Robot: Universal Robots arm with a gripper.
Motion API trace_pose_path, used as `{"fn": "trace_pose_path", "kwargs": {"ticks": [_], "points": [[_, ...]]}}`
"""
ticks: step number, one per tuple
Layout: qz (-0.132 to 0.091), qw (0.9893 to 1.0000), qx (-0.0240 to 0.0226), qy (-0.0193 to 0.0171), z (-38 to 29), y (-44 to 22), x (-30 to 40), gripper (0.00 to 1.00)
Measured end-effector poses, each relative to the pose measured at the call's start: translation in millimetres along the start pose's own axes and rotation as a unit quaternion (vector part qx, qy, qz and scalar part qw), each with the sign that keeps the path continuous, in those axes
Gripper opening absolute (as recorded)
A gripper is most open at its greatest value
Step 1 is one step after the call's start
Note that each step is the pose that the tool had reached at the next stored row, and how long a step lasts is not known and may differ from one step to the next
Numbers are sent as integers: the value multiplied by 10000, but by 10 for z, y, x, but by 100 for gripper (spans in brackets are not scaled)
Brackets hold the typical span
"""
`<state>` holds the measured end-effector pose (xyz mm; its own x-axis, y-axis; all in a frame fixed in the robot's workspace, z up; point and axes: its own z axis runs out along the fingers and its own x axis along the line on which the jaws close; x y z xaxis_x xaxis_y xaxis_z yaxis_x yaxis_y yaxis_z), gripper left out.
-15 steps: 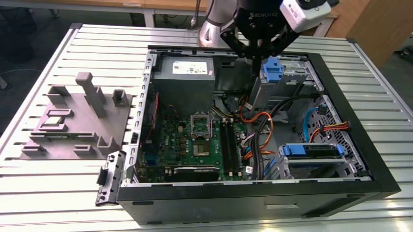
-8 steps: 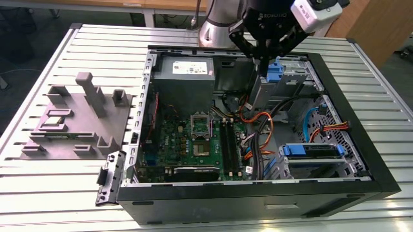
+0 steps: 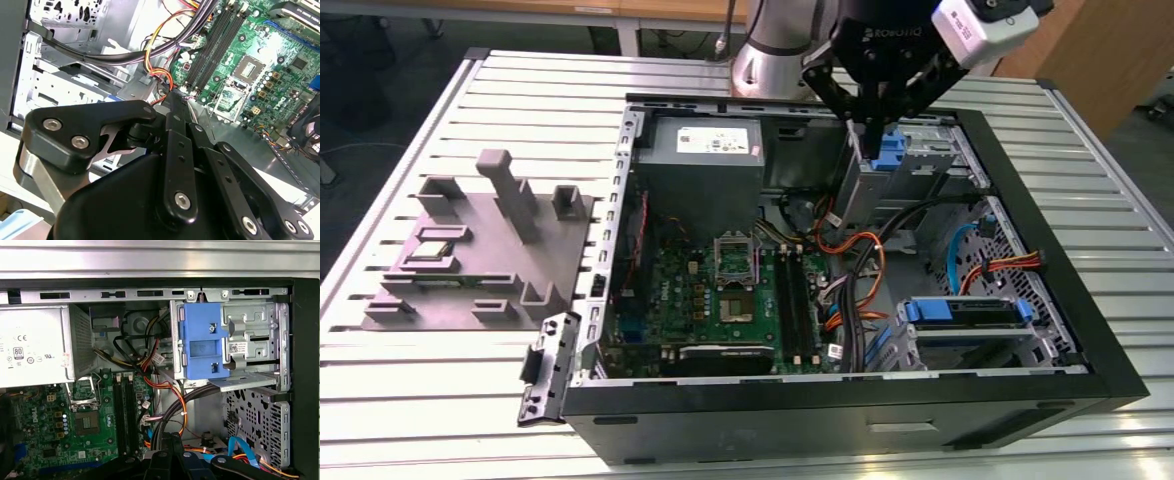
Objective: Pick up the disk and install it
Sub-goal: 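Insert the first disk wire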
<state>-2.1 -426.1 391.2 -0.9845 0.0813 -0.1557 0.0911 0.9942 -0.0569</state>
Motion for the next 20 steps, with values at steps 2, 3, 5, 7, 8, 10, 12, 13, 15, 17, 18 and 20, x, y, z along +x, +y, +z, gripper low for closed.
{"fn": "trace_pose_path", "kwargs": {"ticks": [2, 3, 5, 7, 8, 10, 12, 13, 15, 17, 18, 20], "points": [[0, 10000, 1, 0, 0, 0, 0, 10], [0, 10000, 1, 0, 0, -2, -2, 10], [-1, 10000, 1, 0, 3, -20, -8, 10], [-1, 10000, 4, -1, 7, -27, -25, 10], [-1, 10000, 6, -1, 11, -26, -43, 10], [-1, 10000, 7, -1, 20, -21, -95, 10], [-1, 10000, 8, -1, 30, -15, -159, 10], [-1, 10000, 9, -1, 36, -12, -192, 10], [-1, 10000, 9, -1, 48, -5, -264, 10], [0, 10000, 8, -1, 60, 1, -330, 10], [0, 10000, 8, -1, 66, 4, -363, 10], [0, 10000, 8, -1, 77, 10, -429, 10]]}}
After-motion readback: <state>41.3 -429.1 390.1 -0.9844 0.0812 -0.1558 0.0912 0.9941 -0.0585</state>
